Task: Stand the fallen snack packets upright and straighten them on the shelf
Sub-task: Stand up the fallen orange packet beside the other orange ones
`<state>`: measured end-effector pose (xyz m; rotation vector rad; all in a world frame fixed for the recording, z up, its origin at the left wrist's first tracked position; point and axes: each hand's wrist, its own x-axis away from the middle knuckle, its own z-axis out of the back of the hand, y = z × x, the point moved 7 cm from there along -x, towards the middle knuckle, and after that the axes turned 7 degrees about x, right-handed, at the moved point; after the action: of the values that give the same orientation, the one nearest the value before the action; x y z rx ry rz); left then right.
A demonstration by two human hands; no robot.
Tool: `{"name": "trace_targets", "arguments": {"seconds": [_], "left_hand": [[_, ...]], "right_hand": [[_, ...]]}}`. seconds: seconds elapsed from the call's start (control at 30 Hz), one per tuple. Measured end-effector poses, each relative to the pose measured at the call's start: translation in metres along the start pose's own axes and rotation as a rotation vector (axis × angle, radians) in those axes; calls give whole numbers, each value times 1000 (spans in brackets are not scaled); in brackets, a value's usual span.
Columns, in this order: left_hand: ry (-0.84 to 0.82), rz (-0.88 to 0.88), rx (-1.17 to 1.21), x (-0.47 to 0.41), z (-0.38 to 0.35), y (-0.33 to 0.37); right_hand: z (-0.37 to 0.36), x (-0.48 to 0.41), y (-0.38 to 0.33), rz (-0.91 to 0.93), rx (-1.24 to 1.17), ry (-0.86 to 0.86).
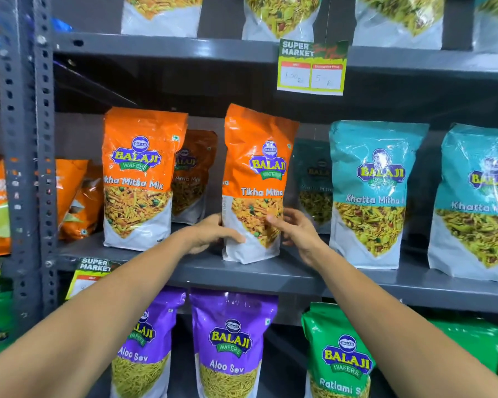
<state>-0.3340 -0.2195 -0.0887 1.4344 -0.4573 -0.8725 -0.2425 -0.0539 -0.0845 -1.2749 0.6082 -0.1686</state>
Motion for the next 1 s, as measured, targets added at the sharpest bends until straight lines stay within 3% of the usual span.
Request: {"name": "trace_targets", "arguments": {"seconds": [0.1, 0.2, 0.27, 0.33, 0.63, 0.73, 0.83, 1.0], "left_hand": [[50, -62, 129, 4, 21, 6], [278, -250, 345, 12, 44, 20], [504, -346, 287, 19, 56, 25], [614, -384, 106, 22, 55, 29], [780, -432, -286, 23, 58, 26], [768, -374, -265, 20, 63, 24], [713, -324, -213, 14, 67, 28], [731, -423, -65, 15, 64, 59]], "right_hand": [[15, 1, 1, 19, -2, 70], [23, -1, -4, 49, -24, 162], [26, -5, -13, 67, -86, 222], [25, -10, -22, 74, -161, 222], [29, -18, -20, 41, -172, 280], [36, -18, -20, 84, -81, 342], [36, -15, -26, 136, -49, 297], [34, -18, -54, 166, -197, 244]]}}
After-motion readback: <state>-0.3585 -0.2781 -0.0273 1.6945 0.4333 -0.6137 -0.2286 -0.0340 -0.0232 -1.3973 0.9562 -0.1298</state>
